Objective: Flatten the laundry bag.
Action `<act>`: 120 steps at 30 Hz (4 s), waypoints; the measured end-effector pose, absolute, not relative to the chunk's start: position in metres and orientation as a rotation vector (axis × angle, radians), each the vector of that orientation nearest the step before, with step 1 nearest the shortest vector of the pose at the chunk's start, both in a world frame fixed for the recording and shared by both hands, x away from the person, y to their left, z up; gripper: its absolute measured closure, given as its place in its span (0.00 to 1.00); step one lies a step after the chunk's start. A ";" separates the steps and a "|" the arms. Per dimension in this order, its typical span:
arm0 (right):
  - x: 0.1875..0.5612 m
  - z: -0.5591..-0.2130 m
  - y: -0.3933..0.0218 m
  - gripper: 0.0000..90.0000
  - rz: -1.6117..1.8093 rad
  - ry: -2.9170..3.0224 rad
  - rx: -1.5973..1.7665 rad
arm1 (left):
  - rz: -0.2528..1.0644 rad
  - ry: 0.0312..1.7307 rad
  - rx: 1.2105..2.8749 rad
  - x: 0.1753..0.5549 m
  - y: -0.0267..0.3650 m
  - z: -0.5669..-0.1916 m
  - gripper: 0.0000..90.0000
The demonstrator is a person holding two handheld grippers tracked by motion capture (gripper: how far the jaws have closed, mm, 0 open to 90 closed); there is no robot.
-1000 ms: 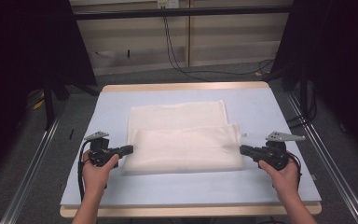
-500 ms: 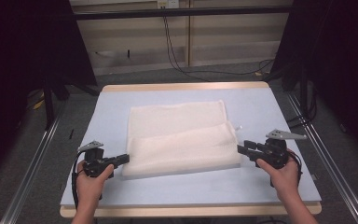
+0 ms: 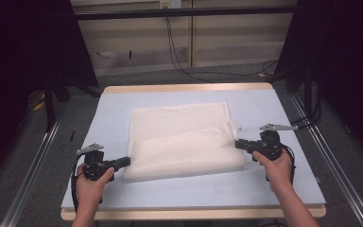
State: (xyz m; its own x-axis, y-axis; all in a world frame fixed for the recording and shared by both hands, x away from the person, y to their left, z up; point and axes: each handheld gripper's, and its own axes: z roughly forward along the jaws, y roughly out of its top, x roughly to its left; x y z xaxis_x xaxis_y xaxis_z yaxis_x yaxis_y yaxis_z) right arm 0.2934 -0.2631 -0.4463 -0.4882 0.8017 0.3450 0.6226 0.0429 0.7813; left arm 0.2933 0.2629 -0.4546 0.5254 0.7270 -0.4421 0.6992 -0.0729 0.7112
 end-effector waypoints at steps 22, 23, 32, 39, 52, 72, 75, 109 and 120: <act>0.242 -0.468 -0.278 0.91 1.396 2.317 1.368 | -0.022 1.252 1.856 0.272 0.265 -0.462 0.95; 0.242 -0.469 -0.277 0.91 1.389 2.312 1.374 | -0.023 1.262 1.858 0.272 0.264 -0.463 0.95; 0.242 -0.473 -0.267 0.70 1.249 2.304 1.416 | 0.018 1.285 1.892 0.272 0.262 -0.466 0.91; 0.241 -0.474 -0.264 0.72 1.217 2.321 1.406 | -0.001 1.334 1.872 0.272 0.266 -0.467 0.74; 0.251 -0.476 -0.258 0.90 1.220 2.368 1.377 | -0.084 1.341 1.905 0.286 0.257 -0.476 0.92; 0.302 -0.473 -0.261 0.91 1.177 2.237 1.421 | -0.001 1.366 1.861 0.341 0.238 -0.476 0.92; 0.297 -0.469 -0.262 0.91 1.205 2.231 1.385 | 0.006 1.346 1.840 0.338 0.241 -0.472 0.91; 0.254 -0.474 -0.275 0.91 1.255 2.332 1.257 | -0.018 1.332 1.679 0.323 0.261 -0.461 0.85; 0.255 -0.473 -0.274 0.91 1.259 2.328 1.256 | -0.110 1.303 1.685 0.344 0.240 -0.458 0.85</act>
State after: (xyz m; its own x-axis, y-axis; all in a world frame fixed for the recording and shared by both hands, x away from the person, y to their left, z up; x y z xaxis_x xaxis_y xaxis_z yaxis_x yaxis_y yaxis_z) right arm 0.2554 -0.2743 -0.4734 -0.6141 0.7641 0.1973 0.5833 0.2710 0.7657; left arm 0.3443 0.2398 -0.4576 0.4237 0.6961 -0.5796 0.7834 0.0396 0.6202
